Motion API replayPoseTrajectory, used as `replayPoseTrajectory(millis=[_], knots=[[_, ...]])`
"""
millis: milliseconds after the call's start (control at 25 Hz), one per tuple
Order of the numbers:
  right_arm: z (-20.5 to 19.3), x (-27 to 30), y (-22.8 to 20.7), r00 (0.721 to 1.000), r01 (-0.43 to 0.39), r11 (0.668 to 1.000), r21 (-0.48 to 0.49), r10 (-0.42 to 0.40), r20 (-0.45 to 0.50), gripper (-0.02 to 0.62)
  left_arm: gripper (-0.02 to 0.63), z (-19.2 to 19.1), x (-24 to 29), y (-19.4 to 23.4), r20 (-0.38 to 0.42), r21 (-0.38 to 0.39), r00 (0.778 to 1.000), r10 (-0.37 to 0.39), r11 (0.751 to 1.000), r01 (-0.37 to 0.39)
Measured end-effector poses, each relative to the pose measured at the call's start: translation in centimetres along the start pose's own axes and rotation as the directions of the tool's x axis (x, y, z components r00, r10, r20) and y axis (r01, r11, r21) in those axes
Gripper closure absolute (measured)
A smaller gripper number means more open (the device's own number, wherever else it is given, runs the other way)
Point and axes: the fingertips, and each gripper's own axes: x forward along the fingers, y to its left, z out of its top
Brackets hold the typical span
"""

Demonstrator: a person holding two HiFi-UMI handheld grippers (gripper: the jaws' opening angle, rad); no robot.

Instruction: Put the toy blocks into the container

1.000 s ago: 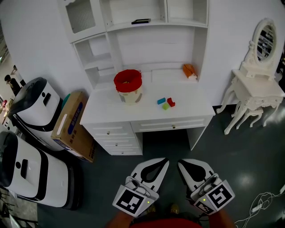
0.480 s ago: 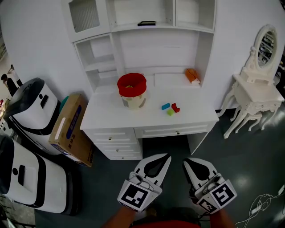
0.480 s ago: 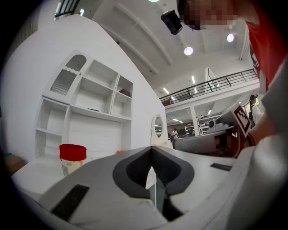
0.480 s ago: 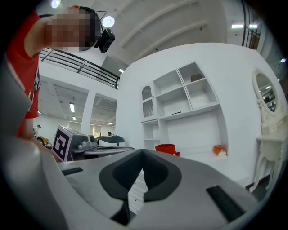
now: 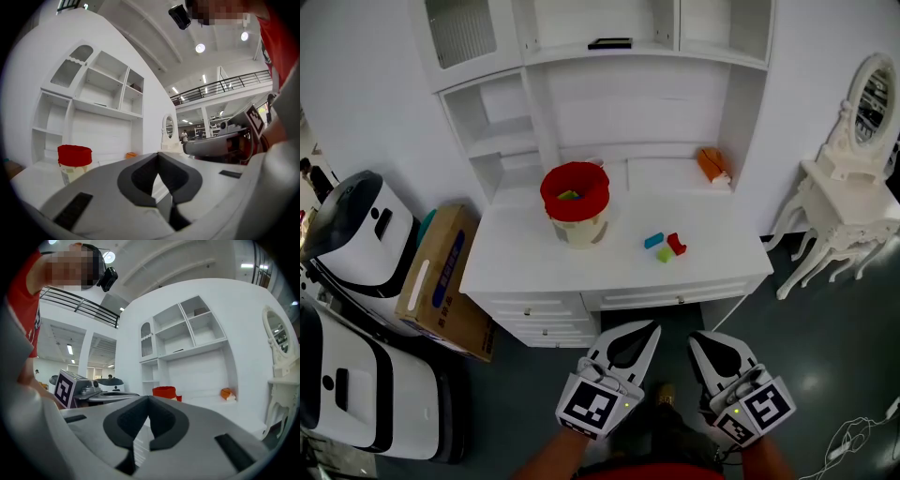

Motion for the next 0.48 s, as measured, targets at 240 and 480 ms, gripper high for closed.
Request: replayPoseTrajectory(millis=[240,480], knots=[[-0.8,5.4,-7.0,0.999,-0.038,0.999,-0.023,0.038,-0.034,0.583,0.578,-2.2,7.5,4.8,-0.048,0.001,0.997,0.058,0.998,-0.058],[-1.7,10.0,-13.4,0.994,-0.091,0.996,-0.017,0.090,-0.065,0.583,0.581,-4.7,13.8,8.8,-0.073,0.054,0.992,0.105,0.993,-0.101]])
